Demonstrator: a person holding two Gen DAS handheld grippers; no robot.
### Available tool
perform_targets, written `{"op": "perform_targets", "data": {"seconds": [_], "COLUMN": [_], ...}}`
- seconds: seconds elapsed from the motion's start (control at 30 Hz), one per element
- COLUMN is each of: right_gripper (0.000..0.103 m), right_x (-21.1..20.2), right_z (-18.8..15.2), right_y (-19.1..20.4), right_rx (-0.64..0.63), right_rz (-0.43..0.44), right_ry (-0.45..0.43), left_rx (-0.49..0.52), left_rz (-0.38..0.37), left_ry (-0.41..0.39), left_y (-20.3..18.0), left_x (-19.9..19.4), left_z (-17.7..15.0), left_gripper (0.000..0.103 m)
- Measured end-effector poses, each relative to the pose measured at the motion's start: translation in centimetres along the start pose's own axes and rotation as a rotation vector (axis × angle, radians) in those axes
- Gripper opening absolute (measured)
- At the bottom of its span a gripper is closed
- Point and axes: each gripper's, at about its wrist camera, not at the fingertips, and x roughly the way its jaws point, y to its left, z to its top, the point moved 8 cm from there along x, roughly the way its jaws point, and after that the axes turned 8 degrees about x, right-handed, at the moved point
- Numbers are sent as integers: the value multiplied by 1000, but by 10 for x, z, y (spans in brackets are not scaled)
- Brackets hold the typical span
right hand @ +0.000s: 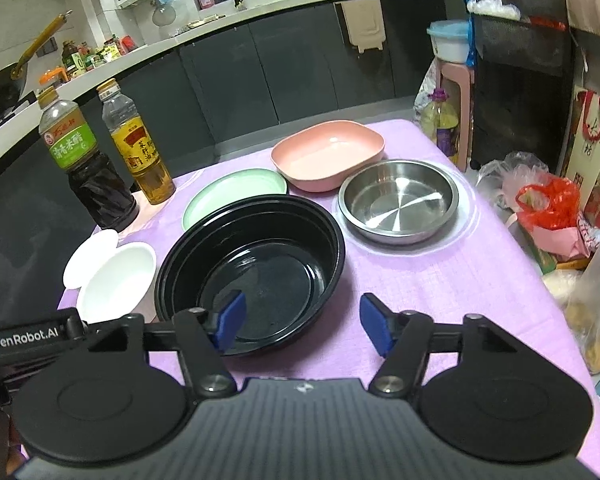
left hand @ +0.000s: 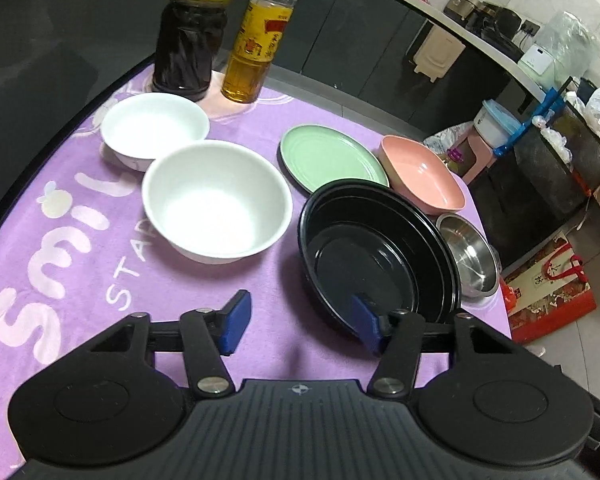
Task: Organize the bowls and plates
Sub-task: 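Close both tools on the black bowl rim and lift it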
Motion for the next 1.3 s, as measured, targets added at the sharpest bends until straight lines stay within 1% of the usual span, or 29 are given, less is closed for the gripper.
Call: {"op": "perform_targets", "data": {"seconds": [0.13, 0.23, 0.4, 0.63, 0.7, 0.73, 0.77, 0.8, 0.83, 0.87, 0.97, 1.17, 1.3], "right_gripper": [52, 52, 52, 52, 52, 51, 49, 37, 22, 15, 14, 14, 14], "right_x": [7, 12, 23, 42, 48, 50, 51, 52, 53, 54, 50, 29, 14], "right_z": [3, 6, 10, 13, 14, 14, 14, 13, 11, 10, 7, 4, -1], "right_y": [-5, -10, -16, -21, -21, -21, -21, -21, -21, -21, -24, -24, -21], "right_rx": [16, 33, 52, 65, 62, 59, 52, 47, 49, 57, 72, 66, 49], "right_rz": [-3, -8, -20, -20, -22, -22, -22, -20, -14, -6, -1, 7, 6], "right_ry": [12, 21, 33, 63, 72, 75, 78, 84, 97, 113, 127, 109, 96], "left_rx": [-12, -22, -25, -5, 0, 5, 16, 32, 51, 71, 117, 137, 148], "left_rz": [-6, -3, 8, 19, 23, 21, 18, 12, 7, 18, 26, 13, 14], "left_ry": [44, 63, 62, 82, 79, 77, 76, 76, 73, 64, 43, 35, 14], "left_y": [-1, -1, -1, -3, -4, -4, -5, -7, -9, -10, -14, -16, -16], "left_x": [13, 21, 33, 50, 54, 55, 57, 58, 57, 55, 49, 30, 13], "left_z": [1, 2, 8, 14, 15, 15, 15, 14, 14, 13, 12, 2, -6], "left_gripper": [45, 44, 44, 37, 32, 26, 17, 14, 14, 14, 14, 14, 14]}}
